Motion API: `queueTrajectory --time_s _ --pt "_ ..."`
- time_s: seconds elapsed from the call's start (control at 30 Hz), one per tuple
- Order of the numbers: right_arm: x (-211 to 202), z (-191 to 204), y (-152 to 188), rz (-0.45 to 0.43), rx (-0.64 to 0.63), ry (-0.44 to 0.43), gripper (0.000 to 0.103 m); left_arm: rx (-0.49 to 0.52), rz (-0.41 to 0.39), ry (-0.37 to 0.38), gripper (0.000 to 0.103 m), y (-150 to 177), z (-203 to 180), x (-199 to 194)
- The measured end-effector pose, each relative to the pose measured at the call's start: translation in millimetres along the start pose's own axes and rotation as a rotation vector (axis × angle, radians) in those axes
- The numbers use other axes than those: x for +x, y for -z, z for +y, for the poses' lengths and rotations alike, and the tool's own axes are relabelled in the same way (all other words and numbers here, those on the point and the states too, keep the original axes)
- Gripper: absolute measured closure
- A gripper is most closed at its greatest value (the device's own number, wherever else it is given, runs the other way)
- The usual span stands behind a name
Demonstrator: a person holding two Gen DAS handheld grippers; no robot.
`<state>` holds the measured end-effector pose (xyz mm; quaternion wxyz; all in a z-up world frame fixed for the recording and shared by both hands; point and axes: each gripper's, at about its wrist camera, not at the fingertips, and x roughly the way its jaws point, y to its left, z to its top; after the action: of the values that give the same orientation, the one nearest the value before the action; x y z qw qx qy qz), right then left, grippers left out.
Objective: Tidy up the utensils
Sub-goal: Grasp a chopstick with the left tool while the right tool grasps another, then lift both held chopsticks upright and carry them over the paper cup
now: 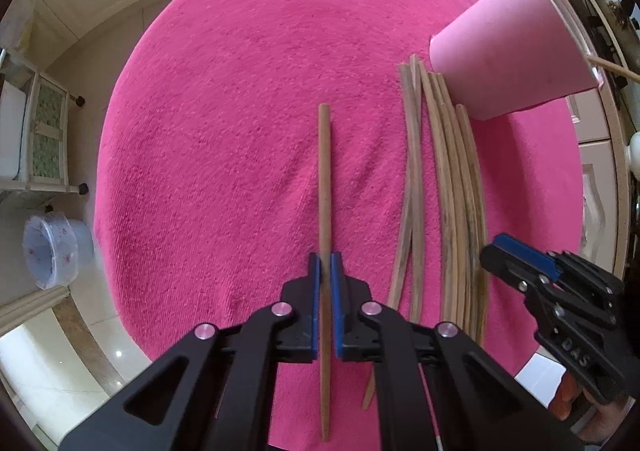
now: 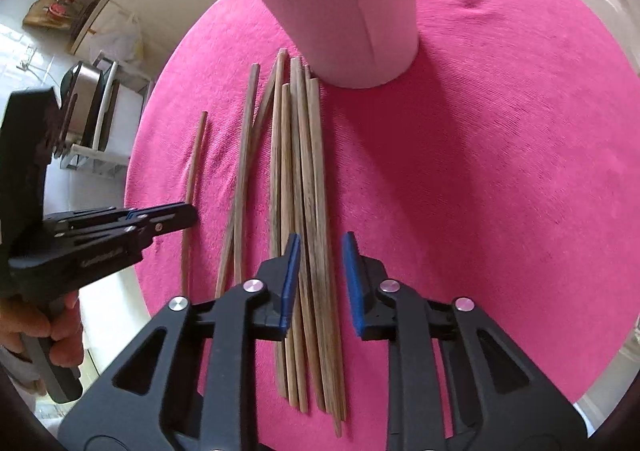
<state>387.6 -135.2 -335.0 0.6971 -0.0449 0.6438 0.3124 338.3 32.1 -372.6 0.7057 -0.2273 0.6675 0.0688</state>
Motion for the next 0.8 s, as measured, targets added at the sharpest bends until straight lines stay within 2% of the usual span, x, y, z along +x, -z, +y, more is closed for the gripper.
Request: queueTrajectory --time_s 0.17,0.4,0.8 --pt "8 6 -5 0.022 -0.033 0.020 0.096 -0.004 -0.013 0.019 0.098 0 12 -3" --pt "2 8 -4 0.010 -0.034 0.014 0.096 0.004 -0.046 0.054 0.098 2 19 -17" --pt "-34 11 5 -0.085 -0.005 -0.061 0.097 0.102 -0.188 0.163 0.098 2 1 -63"
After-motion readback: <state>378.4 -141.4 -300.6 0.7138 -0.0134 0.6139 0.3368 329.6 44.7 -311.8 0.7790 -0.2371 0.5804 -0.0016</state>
